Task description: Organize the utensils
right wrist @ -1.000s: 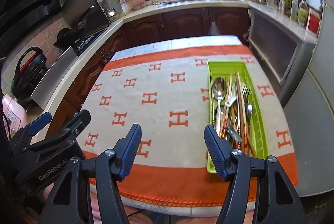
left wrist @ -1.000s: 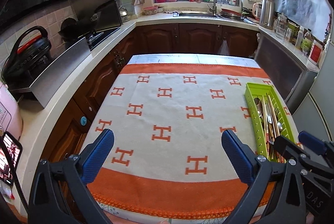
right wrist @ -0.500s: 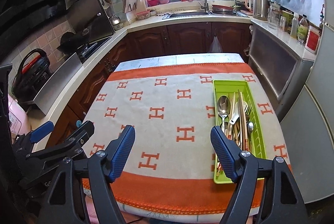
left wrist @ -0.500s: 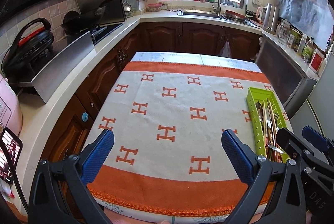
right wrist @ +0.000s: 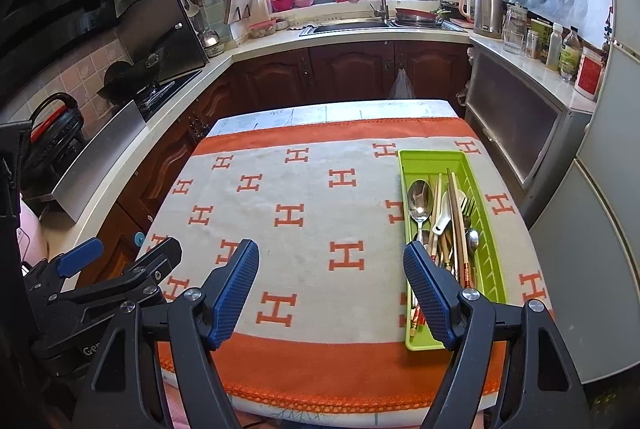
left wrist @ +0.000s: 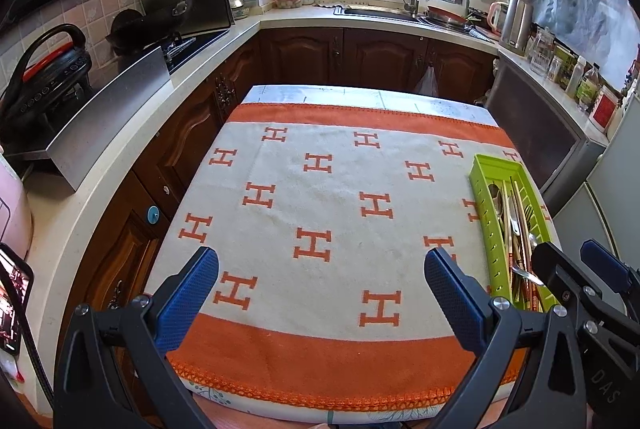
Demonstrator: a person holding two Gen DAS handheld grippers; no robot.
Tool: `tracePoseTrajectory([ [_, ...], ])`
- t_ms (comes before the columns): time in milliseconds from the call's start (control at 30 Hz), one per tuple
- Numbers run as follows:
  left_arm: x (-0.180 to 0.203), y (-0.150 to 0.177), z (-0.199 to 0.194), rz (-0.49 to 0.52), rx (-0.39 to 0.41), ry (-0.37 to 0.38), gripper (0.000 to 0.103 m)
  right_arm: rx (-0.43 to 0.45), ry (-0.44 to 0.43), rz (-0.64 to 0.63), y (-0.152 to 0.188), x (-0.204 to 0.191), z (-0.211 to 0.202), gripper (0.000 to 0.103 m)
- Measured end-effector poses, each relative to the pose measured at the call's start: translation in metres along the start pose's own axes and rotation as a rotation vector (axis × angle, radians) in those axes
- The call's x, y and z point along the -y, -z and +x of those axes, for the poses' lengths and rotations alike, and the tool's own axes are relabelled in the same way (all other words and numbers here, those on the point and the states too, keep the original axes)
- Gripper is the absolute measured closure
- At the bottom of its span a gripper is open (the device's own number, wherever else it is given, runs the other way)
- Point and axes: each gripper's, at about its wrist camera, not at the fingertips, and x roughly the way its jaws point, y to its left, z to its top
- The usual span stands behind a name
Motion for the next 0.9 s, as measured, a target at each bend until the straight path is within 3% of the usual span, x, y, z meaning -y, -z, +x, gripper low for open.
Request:
tracePoseTrajectory([
  [900,-0.0009,0.0042,0.003,0.002,-0.021,0.002,0.001,-0.013,0.0,0.007,0.0068,0.001,0.0051,0.027],
])
